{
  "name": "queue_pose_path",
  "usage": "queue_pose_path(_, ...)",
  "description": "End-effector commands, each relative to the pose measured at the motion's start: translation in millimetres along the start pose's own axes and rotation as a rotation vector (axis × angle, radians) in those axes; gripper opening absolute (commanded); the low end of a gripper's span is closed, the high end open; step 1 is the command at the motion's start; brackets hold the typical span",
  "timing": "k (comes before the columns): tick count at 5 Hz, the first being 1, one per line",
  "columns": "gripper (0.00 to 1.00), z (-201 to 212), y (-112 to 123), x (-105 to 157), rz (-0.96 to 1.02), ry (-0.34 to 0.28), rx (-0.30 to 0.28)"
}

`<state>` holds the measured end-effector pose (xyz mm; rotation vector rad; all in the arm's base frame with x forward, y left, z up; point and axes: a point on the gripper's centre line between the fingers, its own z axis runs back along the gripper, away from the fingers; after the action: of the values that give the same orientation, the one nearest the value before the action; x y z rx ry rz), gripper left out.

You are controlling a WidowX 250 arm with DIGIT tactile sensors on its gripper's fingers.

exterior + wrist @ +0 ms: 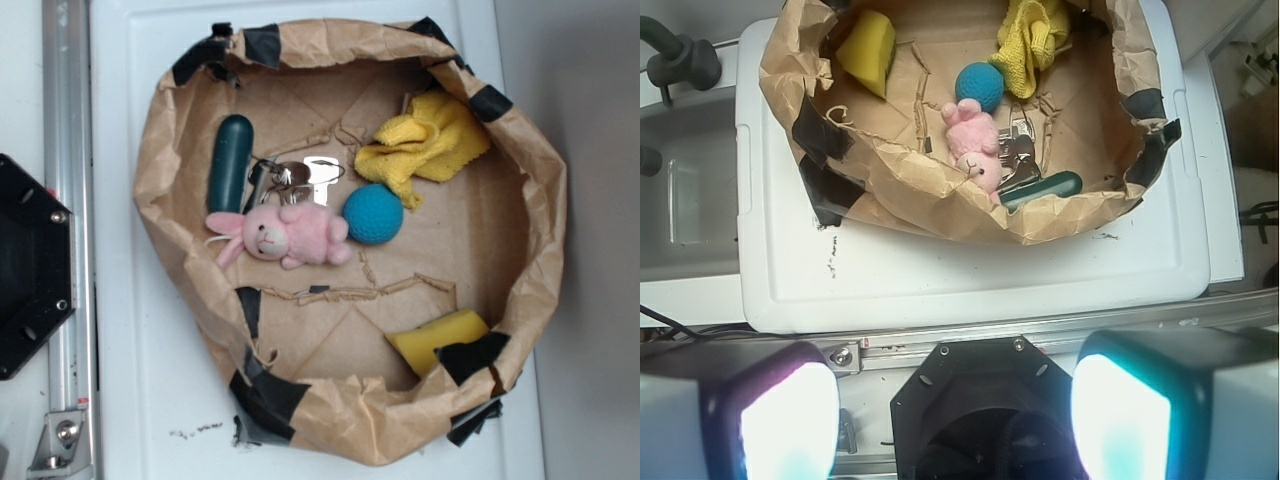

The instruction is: Grab the yellow cloth.

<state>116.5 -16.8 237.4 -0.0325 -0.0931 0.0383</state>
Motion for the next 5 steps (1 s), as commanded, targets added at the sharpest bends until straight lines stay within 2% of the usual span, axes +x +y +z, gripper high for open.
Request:
queue_pose_path(1, 1.00, 0, 0, 0, 0.000, 0.000, 0.000)
queue_pose_path(2, 1.00, -50, 23, 38, 0.118, -0.230, 0.113)
queue_pose_path(3, 1.00, -74, 20, 77, -0.004, -0.362, 0.122)
queue_pose_path(4, 1.00, -102, 22, 108, 0.150, -0.408, 0.114)
queue_pose_path(5, 1.00, -121, 35, 137, 0.204, -0.385, 0.145)
